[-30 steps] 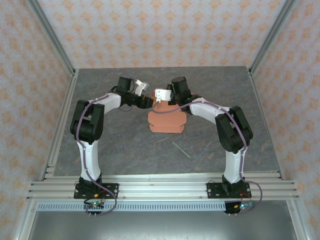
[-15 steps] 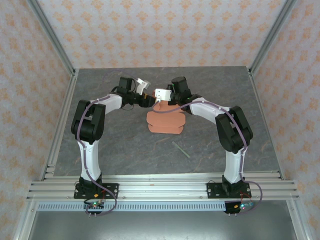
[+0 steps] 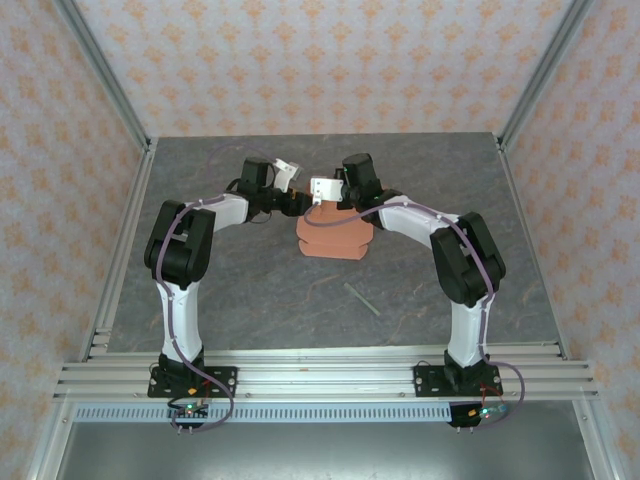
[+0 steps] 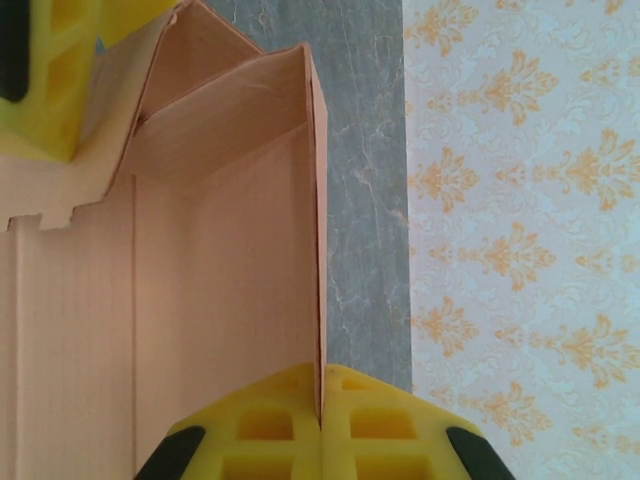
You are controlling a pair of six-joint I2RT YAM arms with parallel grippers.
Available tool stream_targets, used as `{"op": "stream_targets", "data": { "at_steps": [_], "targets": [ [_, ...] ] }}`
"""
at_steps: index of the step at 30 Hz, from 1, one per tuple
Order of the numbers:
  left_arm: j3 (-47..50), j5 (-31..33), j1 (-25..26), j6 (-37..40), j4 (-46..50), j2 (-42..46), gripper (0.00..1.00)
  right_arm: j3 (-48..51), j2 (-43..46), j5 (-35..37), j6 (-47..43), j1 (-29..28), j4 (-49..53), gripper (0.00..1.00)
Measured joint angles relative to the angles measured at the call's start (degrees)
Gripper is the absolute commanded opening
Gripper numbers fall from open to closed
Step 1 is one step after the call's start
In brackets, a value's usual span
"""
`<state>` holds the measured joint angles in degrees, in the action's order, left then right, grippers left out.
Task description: Fold the paper box
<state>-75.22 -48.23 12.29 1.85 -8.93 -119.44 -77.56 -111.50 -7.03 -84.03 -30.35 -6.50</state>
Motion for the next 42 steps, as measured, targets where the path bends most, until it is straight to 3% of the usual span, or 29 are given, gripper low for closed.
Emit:
{"op": "stream_targets", "data": {
  "at_steps": [11, 27, 42],
  "targets": [
    [0.5, 2.7, 0.2, -1.4, -1.6, 0.0, 0.63, 0.4, -1.6, 2.6, -2.9, -0.5, -3.4, 0.00],
    [-3.1, 0.3, 0.1, 1.5, 2.1, -0.1, 0.63, 2.2, -2.6, 3.3, -4.0, -0.7, -8.4, 0.00],
    [-8.0, -0.7, 0.1, 2.7, 6.9, -2.7, 0.52, 3.2, -3.0, 2.5, -3.5, -0.1, -11.3, 0.00]
  ]
}}
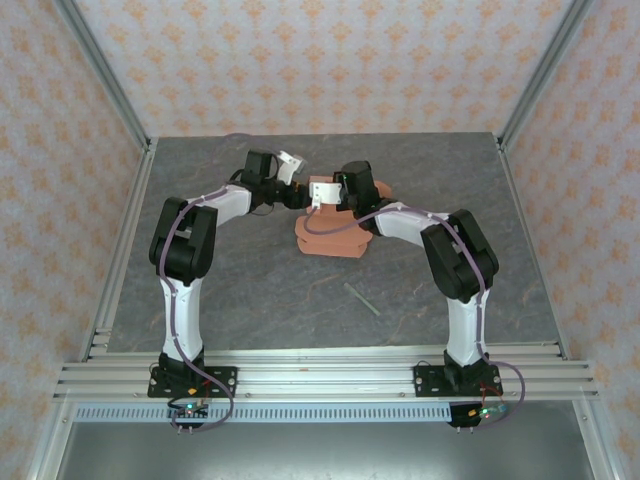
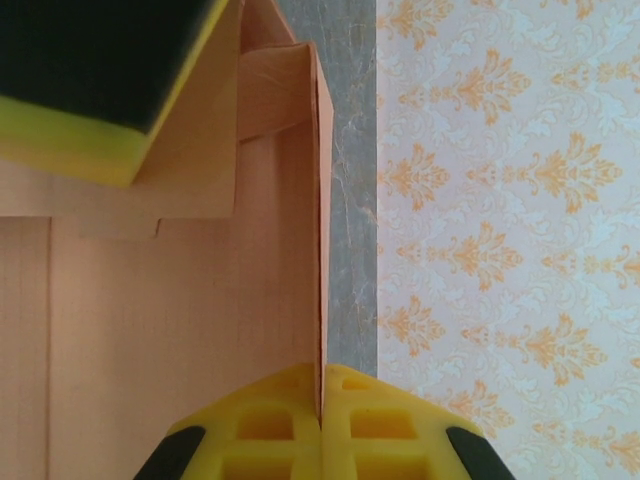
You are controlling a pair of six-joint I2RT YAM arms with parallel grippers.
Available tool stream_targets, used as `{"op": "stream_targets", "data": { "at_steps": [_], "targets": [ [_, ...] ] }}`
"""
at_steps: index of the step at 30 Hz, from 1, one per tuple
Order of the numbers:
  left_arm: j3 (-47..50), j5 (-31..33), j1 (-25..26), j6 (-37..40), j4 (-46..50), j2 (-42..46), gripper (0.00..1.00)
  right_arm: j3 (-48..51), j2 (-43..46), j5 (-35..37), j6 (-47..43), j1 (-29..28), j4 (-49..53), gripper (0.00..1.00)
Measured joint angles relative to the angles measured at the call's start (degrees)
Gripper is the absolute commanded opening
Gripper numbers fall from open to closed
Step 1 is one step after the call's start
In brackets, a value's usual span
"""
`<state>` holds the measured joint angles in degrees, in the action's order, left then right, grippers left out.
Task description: Fold the paper box
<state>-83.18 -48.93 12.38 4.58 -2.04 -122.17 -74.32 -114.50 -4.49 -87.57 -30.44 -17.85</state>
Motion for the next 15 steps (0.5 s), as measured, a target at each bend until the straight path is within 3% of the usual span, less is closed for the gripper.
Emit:
{"op": "stream_targets", "data": {
  "at_steps": [15],
  "targets": [
    [-3.3, 9.2, 1.5, -0.6, 2.9, -1.1, 0.43, 0.0, 0.0, -1.5, 1.6, 0.3, 0.5, 0.00]
  ]
}}
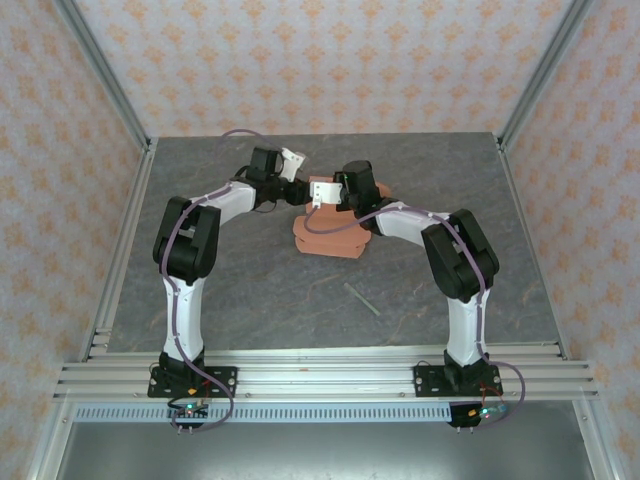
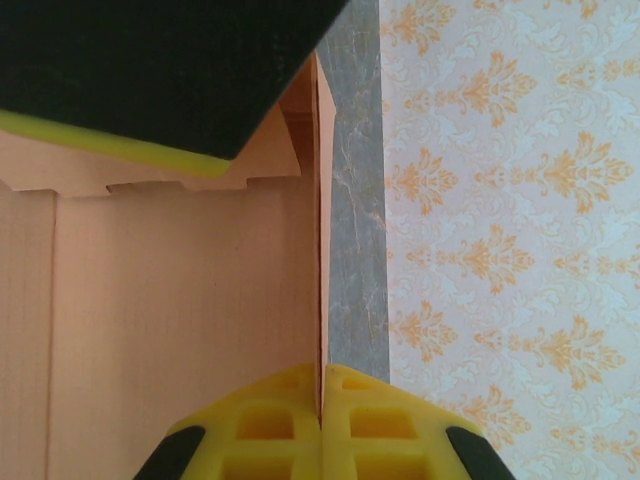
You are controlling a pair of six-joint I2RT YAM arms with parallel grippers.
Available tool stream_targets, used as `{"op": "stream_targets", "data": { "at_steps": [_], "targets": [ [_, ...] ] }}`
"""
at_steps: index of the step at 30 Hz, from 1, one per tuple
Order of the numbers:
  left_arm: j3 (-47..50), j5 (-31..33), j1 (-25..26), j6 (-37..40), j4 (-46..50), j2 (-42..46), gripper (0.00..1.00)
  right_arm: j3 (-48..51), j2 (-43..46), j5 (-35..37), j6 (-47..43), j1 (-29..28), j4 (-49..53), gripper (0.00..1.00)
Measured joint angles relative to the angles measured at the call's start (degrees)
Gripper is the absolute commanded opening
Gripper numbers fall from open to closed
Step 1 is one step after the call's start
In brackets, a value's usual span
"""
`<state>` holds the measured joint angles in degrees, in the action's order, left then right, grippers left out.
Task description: Fold the paper box
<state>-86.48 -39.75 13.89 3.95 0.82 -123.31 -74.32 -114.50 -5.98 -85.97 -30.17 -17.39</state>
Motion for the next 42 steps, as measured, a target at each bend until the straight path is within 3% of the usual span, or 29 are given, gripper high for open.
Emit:
{"op": "stream_targets", "data": {
  "at_steps": [23, 42],
  "targets": [
    [2.5, 18.4, 4.3, -7.6, -5.3, 0.9, 0.12, 0.0, 0.0, 0.8, 1.8, -0.9, -0.3, 0.00],
    [6.8, 36.6, 8.3, -9.1, -6.4, 4.0, 0.01, 0.0, 0.0, -0.1, 3.9, -2.2, -0.4, 0.00]
  ]
}}
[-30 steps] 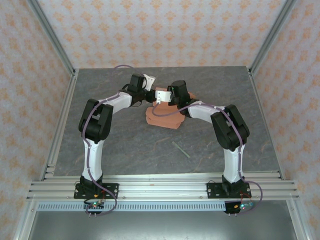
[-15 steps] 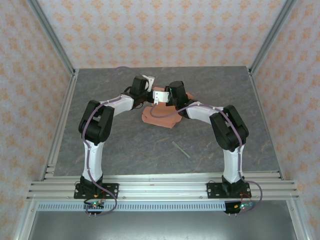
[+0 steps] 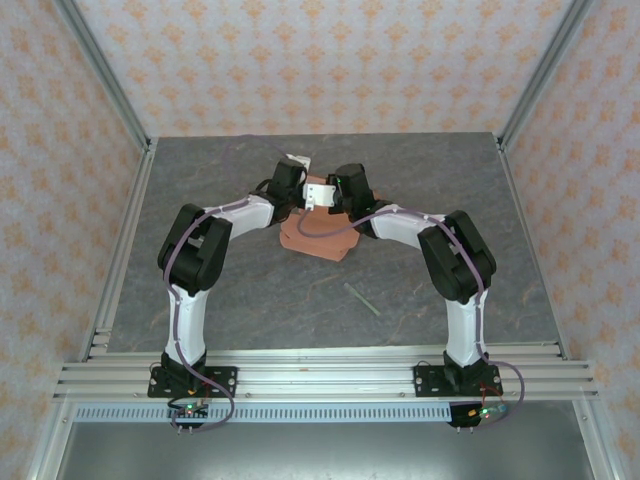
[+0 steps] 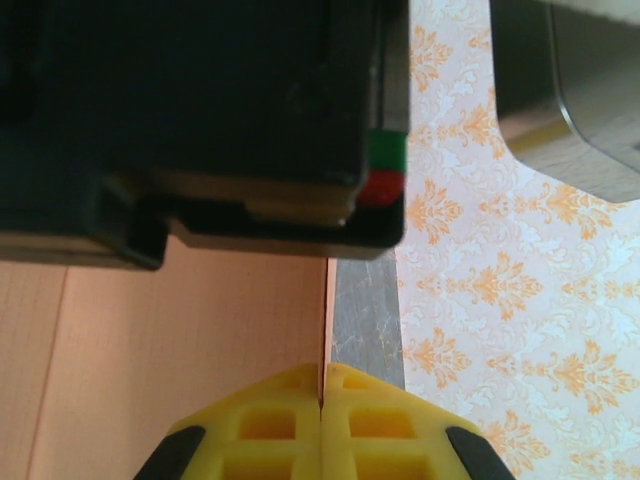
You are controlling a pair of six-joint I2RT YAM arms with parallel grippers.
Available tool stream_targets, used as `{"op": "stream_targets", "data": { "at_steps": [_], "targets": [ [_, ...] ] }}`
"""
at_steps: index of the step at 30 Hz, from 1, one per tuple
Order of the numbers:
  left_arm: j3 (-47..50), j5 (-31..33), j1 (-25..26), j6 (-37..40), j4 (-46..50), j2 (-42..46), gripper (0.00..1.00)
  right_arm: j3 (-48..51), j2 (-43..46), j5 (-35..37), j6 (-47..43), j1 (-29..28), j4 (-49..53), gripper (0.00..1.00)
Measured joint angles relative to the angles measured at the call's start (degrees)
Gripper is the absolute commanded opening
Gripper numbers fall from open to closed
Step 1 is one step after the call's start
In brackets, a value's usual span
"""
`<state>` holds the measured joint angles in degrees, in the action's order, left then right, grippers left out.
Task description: Fold the paper box
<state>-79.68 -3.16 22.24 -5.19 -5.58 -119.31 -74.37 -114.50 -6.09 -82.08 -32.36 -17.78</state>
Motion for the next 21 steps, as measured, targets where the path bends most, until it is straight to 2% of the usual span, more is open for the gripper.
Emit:
{"op": "stream_targets", "data": {
  "at_steps": [9, 15, 21],
  "targets": [
    [0.9, 3.3, 0.7, -2.3, -0.2, 0.6, 0.00, -0.2, 0.0, -0.3, 0.7, -0.3, 0.2, 0.01],
    [1.7, 3.9, -0.6, -1.9, -0.8, 1.0, 0.00, -0.4, 0.1, 0.1, 2.1, -0.3, 1.7, 0.31],
    [4.2, 4.3, -4.2, -0.9, -2.2, 2.4, 0.00, -0.4, 0.2, 0.5, 5.9, -0.2, 3.3, 0.43]
  ]
}}
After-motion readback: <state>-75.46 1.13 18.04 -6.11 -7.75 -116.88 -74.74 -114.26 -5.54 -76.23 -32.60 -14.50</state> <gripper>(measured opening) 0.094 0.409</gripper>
